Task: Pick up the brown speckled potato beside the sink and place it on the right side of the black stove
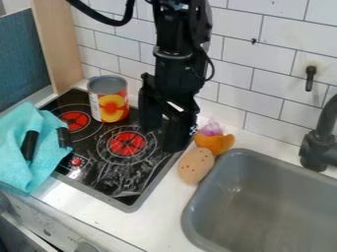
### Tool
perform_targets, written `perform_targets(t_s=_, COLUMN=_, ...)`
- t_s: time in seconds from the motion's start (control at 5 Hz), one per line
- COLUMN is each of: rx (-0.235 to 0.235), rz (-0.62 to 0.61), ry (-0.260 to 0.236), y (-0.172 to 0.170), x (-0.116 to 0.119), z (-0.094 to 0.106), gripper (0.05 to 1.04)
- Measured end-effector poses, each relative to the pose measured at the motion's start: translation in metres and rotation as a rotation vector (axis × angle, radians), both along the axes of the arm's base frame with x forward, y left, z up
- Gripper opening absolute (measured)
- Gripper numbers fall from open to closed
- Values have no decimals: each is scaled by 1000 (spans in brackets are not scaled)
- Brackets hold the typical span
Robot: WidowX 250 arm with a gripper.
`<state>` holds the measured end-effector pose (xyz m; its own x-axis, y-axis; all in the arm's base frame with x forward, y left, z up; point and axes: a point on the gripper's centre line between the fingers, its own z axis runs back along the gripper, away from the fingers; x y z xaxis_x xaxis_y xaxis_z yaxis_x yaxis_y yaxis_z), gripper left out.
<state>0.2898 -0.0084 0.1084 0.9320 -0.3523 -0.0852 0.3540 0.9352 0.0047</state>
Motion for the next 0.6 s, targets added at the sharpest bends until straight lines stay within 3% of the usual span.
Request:
perform_targets(t_s=0.2, rx=-1, rz=0, ry=35, y=-1, x=-3, z=-10, gripper=1001)
perform_targets(t_s=0.4, rx=-38, rz=-14, ry=27, y=-8, x=4, z=-22, gripper=1001)
perform_targets(t_s=0.6, rx=-46, rz=5, ry=33, y=-10, x=11, z=-33, gripper=1001)
